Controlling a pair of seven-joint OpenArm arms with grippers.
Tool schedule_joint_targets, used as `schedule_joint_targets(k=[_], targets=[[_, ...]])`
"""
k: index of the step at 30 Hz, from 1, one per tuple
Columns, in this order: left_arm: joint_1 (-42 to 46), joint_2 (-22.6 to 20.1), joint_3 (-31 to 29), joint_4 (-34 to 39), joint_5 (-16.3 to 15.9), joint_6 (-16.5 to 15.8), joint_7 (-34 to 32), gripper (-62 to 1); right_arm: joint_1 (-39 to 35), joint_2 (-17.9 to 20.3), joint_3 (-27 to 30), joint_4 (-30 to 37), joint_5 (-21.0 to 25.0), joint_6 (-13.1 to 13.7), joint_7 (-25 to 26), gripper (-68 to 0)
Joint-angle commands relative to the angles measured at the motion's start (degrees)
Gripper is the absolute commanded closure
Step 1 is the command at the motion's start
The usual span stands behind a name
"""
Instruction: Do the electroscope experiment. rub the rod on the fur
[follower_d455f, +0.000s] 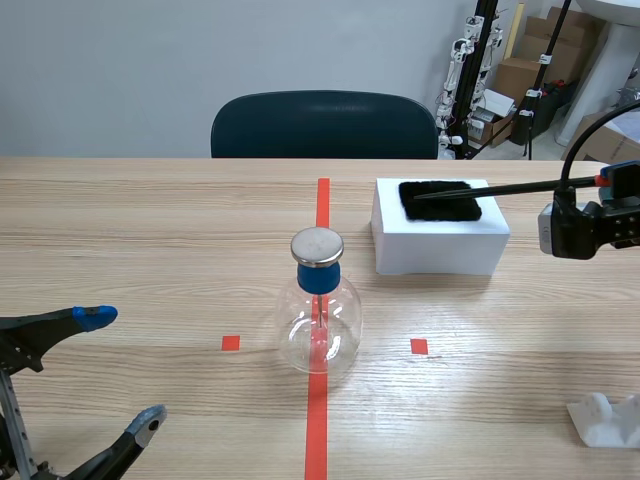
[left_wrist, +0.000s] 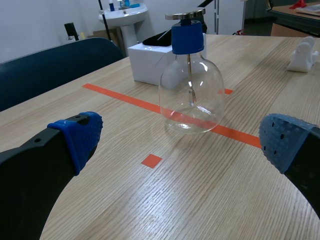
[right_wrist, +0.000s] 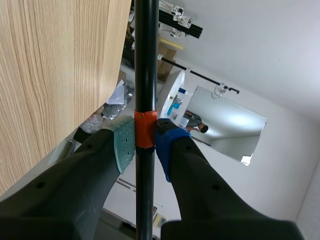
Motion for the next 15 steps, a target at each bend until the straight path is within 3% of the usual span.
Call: schedule_joint_targets(k=[1,8,11,15], targets=[[-0.3,-0.5,-0.7,0.6,-0.8,0.1,-1.0,-62.3,1.1,1.0,0.4,0.8,-0.2,-0.4,-2.3,0.3],[-0.3,-0.5,-0.7,0.6,-0.8,0.1,-1.0,-62.3,0.9,1.0,0.4,0.8,-0.2,-0.1,-11.4,0.3],[-0.3,-0.5,-0.7,0.6,-0.8,0.1,-1.0,-62.3,0.9,0.9,0.4,0.8,-0.2,-0.1,-10.6,0.3],[-0.3,-0.5,-0.7,0.6,-0.8,0.1,-1.0,-62.3,0.9,0.9,0.4,0.8,-0.2,-0.1,-4.7,0.3]])
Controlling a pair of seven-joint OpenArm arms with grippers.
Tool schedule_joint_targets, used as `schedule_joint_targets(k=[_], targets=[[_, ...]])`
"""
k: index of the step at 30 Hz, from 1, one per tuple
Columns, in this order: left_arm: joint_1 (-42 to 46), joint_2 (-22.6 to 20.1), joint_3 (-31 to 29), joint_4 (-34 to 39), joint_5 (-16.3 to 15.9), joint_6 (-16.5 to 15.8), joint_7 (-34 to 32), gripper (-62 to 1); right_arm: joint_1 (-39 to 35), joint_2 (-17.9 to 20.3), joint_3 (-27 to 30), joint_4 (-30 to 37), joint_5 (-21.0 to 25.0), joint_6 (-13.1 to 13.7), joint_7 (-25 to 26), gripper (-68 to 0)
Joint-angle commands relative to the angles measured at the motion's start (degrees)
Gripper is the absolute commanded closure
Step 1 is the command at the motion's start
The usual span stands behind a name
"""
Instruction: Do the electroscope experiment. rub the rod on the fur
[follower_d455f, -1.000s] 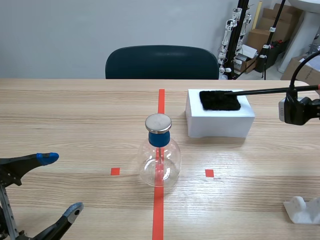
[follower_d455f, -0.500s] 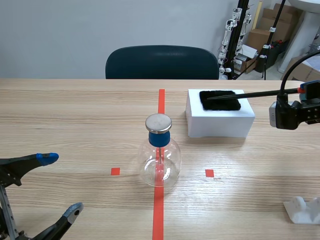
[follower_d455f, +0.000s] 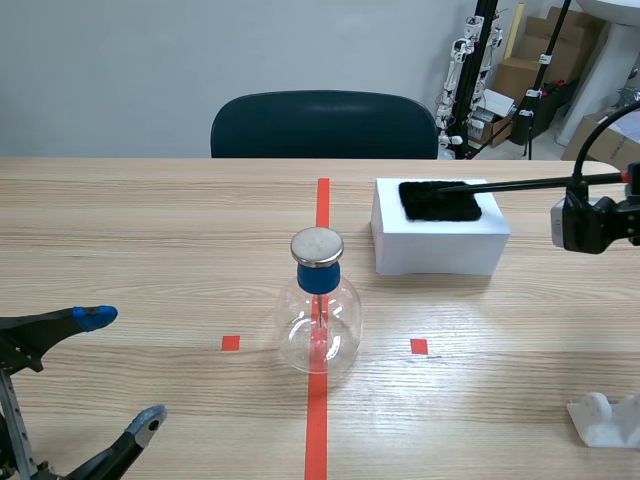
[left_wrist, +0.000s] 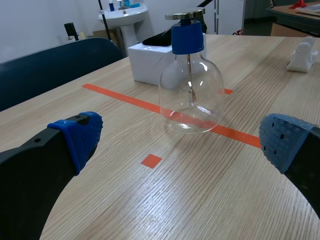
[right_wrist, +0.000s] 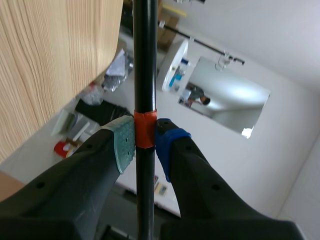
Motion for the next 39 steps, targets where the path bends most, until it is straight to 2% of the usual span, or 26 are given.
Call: schedule_joint_targets(k=[1,4,7,14,18,20,27,31,39], targets=[[-0.3,-0.5,-0.7,0.6,-0.8,0.1,-1.0,-62.3,1.0,0.9,0.4,0.8,-0.2,-0.6,2.1,0.3],[-0.3,-0.5,-0.7,0.6,-0.8,0.1,-1.0,-62.3,1.0,0.9,0.4,0.8,-0.2,-0.6,5.5,0.3],[-0.3,-0.5,-0.7,0.6,-0.8,0.1,-1.0,-62.3,1.0,0.9,0.4,0.8,-0.2,-0.6,5.7,0.3],[-0.3,-0.5,-0.7,0.6,-0.8,0.1,-1.0,-62.3,0.9,0.9,0.4,0.8,-0.2,-0.5,-4.3,0.3],[-0.3,-0.5,-0.7,0.6,-0.8,0.1,-1.0,-62.3,0.9,1.0,0.4,0.8,-0.2,-0.4,-5.7,0.3],[-0.3,-0.5,-0.7,0.6,-0.8,0.1,-1.0,-62.3,0.9,0.9,0.4,0.8,-0.2,-0.4,-4.3,0.3],[-0.3,-0.5,-0.7,0.6,-0.8,0.1,-1.0,-62.3,0.9,0.9,0.4,0.8,-0.2,-0.4,5.7,0.3],[-0.3,-0.5,-0.7,0.6,-0.8,0.1,-1.0,-62.3,0.9,0.9,0.4,0.8,-0.2,-0.4,6.2,0.3],[-0.3,-0.5,-0.7,0.6,-0.8,0.1,-1.0,-62.3,0.8,1.0,0.5,0.8,-0.2,-0.4,-5.4,0.3]])
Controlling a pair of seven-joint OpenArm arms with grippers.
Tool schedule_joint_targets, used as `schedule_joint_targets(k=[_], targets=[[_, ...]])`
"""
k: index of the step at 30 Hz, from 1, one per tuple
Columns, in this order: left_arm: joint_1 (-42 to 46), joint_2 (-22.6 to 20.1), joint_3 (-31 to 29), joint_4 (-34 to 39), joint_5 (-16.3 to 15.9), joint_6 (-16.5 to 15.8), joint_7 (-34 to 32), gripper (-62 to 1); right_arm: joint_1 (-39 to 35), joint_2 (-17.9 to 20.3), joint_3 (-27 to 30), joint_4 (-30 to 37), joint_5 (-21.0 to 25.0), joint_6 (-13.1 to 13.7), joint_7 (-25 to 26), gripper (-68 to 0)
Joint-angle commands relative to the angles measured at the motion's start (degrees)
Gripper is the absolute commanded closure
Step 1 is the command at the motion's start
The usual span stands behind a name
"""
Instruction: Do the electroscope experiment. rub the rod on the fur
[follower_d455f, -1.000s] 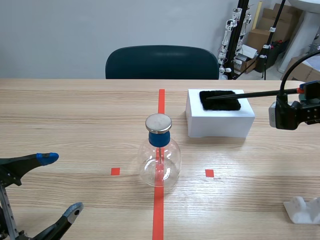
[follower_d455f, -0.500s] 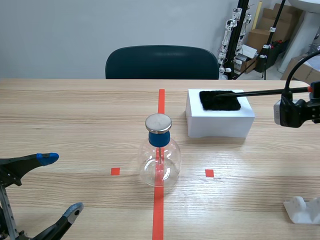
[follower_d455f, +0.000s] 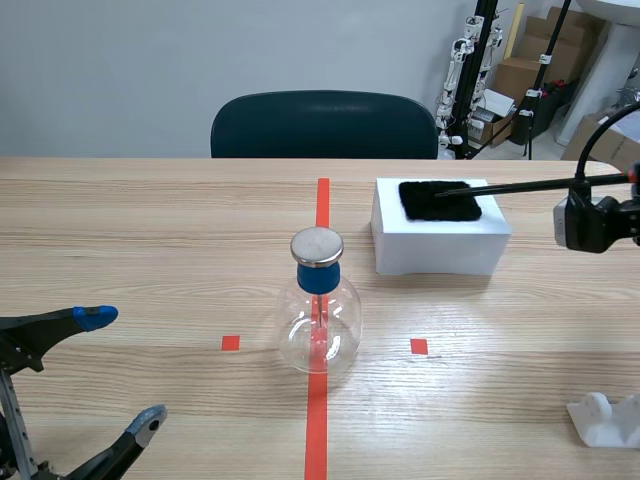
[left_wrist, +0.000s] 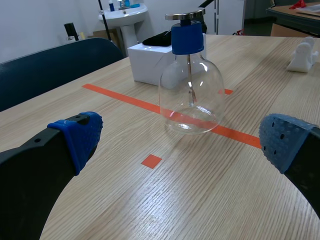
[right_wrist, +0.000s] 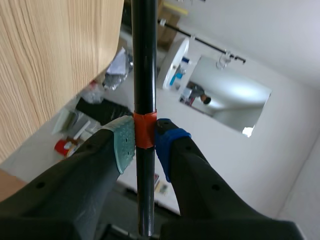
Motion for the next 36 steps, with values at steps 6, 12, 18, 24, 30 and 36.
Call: schedule_joint_targets(k=[6,12,18,24,30,36], targets=[[-0.3,-0.5,-0.7,0.6,-0.8,0.1,-1.0,-62.3,0.6,1.0,0.5,0.8,-0.2,-0.4,1.2,0.3],[-0.3,-0.5,-0.7,0.6,-0.8,0.1,-1.0,-62.3,0.6,1.0,0.5,0.8,0.2,-0.4,10.8,0.3],[-0.3,-0.5,-0.7,0.6,-0.8,0.1,-1.0,-62.3,0.6,1.0,0.5,0.8,0.2,-0.4,8.4,0.3],[-0.3,-0.5,-0.7,0.6,-0.8,0.1,-1.0,-62.3,0.6,1.0,0.5,0.8,0.2,-0.4,-0.5,0.3],[-0.3,-0.5,-0.7,0.6,-0.8,0.1,-1.0,-62.3,0.6,1.2,0.6,1.0,4.1,-0.5,-1.4,0.3],[-0.3,-0.5,-0.7,0.6,-0.8,0.1,-1.0,-62.3,-2.3,1.3,3.6,6.5,8.2,-0.5,-1.3,0.3]])
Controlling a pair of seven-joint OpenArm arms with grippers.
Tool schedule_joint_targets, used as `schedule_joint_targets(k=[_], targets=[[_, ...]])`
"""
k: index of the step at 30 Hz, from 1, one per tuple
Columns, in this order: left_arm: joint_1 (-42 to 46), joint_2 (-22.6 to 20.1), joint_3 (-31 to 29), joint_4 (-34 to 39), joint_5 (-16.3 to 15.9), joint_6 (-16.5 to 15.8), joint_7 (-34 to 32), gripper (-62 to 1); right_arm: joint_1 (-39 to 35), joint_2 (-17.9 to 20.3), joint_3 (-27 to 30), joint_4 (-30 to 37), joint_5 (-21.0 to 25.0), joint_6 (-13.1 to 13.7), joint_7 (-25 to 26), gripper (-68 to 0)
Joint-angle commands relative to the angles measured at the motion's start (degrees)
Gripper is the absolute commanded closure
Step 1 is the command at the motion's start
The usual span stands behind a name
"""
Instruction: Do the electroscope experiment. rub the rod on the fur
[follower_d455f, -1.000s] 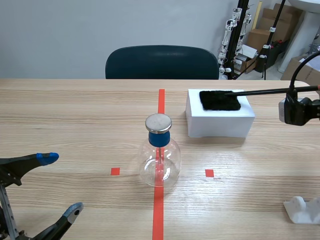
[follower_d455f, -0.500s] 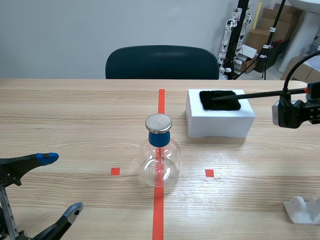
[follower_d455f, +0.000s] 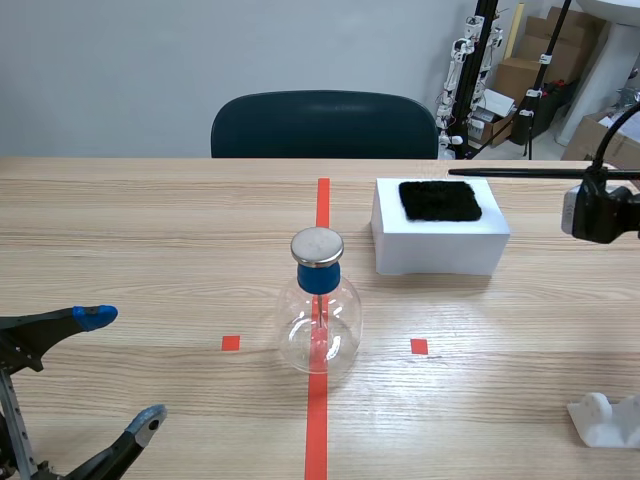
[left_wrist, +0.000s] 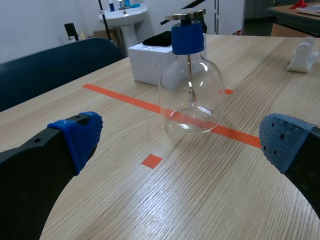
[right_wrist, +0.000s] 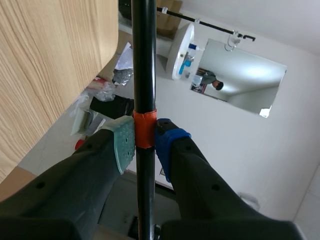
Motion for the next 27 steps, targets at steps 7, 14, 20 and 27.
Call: schedule_joint_targets(k=[7,14,20,27], targets=[[-0.3,-0.5,-0.7,0.6,-0.8,0.1,-1.0,-62.3,-8.7,1.4,7.9,17.2,6.8,-0.8,0.7,0.3],[-0.3,-0.5,-0.7,0.6,-0.8,0.1,-1.0,-62.3,-19.7,0.9,14.9,29.0,14.6,-0.9,2.0,0.3],[-0.3,-0.5,-0.7,0.6,-0.8,0.1,-1.0,-62.3,-30.0,-4.5,21.7,34.7,18.2,-3.2,10.5,0.3],[-0.3,-0.5,-0.7,0.6,-0.8,0.1,-0.9,-62.3,-40.4,-15.0,27.3,37.7,19.0,-9.4,24.5,0.3]])
